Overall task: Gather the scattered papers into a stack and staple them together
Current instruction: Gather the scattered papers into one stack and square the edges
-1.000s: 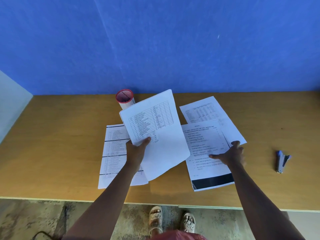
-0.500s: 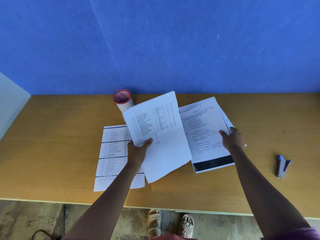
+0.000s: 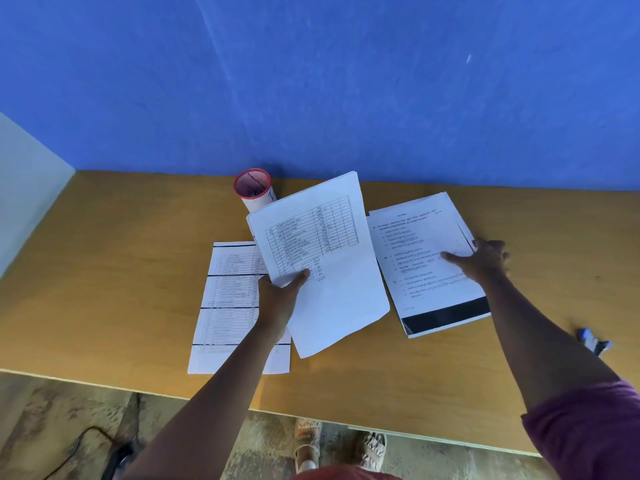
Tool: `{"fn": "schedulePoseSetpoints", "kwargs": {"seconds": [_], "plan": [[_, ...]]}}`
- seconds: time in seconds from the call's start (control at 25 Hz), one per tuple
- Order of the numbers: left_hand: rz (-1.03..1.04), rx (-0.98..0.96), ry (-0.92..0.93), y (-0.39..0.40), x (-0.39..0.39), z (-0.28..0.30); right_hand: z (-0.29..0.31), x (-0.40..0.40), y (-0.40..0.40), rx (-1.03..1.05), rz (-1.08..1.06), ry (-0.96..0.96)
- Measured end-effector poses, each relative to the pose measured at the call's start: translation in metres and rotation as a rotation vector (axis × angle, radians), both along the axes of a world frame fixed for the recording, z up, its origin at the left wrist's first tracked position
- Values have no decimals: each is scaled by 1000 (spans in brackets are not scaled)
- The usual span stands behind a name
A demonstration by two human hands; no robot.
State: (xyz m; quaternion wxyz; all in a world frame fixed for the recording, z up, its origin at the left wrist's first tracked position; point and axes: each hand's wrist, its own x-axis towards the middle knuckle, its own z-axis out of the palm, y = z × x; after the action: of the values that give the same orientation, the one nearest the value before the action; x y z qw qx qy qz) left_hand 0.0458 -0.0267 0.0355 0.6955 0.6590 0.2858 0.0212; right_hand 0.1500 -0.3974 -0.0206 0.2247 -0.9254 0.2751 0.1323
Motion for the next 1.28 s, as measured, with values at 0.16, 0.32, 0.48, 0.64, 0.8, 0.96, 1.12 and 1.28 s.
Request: {"fn": "schedulePoseSetpoints", "kwargs": {"seconds": [0.16, 0.32, 0.48, 0.64, 0.8, 0.96, 1.12, 1.28], "plan": [[22, 12, -6, -1, -3, 0, -4, -3, -1, -47, 24, 43], [38, 13, -3, -1, -3, -2, -2, -4, -5, 20, -10, 26], [17, 26, 19, -1, -2, -4, -2, -12, -6, 112, -14, -59], [-8, 29, 43, 3, -2, -7, -2, -24, -4, 198, -30, -163], [-55, 50, 136, 15, -3, -15, 3, -36, 5, 303, -87, -298], [-147, 26, 250, 22, -6, -25, 4, -42, 9, 351, -140, -306], [-196, 20, 293, 24, -11, -29, -5, -48, 7, 442, -248, -399], [-225, 16, 364, 29, -13, -36, -21, -69, 12, 613, -411, -432]]}}
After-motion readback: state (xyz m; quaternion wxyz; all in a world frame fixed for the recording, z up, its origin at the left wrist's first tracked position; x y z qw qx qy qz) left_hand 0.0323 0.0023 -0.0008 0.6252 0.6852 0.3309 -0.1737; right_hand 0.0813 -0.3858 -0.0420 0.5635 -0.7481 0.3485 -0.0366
